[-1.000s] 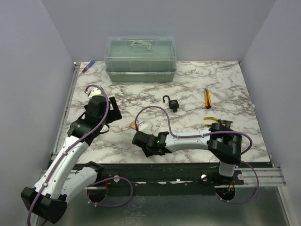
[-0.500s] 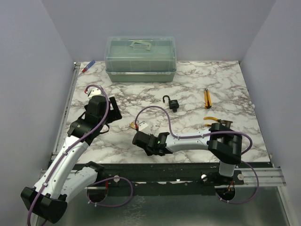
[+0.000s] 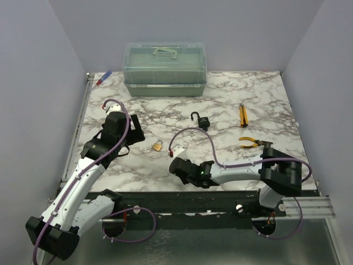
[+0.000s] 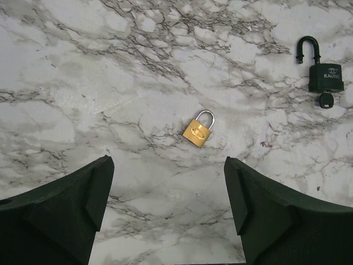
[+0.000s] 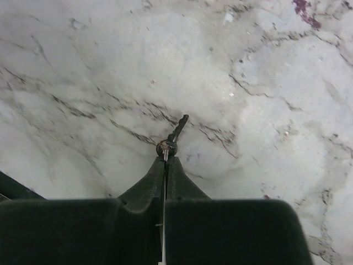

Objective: Unlock with the key

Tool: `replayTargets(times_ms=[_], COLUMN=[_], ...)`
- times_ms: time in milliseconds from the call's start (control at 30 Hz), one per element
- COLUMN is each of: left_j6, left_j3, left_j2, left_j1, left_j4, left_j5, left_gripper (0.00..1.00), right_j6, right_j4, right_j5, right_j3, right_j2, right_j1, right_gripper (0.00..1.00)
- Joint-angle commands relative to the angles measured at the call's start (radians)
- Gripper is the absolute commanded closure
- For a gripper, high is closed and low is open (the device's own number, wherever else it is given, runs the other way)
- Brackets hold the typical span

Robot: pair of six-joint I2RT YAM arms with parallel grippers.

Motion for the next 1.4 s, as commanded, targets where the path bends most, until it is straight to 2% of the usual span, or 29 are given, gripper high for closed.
replayTargets(times_ms=[0,300,533,633,867,1000,1367], left_j6=[-0.021,-0.148,-0.227,-0.247,-0.298,-0.303,-0.34], left_j3=[-0.009,-0.063,-0.163,-0.207,-0.268,-0.276,-0.317], left_j2=[-0.016,-0.056,-0.062,-0.067,-0.065,-0.058,-0.026], left_j1=[0.001,0.001,-0.001,-0.001,-0.007,-0.016,-0.073], left_j4=[0.016,0.031,0.17,0.254,0.396,0.426,0.508], left_j5=[0.13,0.404,0.631,0.732,0.861,0.902,0.902], left_gripper=[0.13,0.16,0.21,0.25,0.39,0.44,0.48], right_j6=[-0.134,-0.313,-0.447,-0.482,-0.523,-0.531,-0.549], right_j4=[0.177,0.501,0.664,0.665,0.633,0.618,0.62], right_j5=[0.002,-0.055,-0.162,-0.19,-0.281,-0.3,-0.307], right_j3=[-0.159,-0.374,-0.485,-0.481,-0.436,-0.408,-0.398], right_j2=[-0.117,-0.332,-0.5,-0.54,-0.567,-0.562,-0.569], right_j1=[0.002,0.001,0.002,0.001,0.002,0.002,0.002], right_gripper=[1.0,1.0,1.0,1.0,1.0,1.0,1.0])
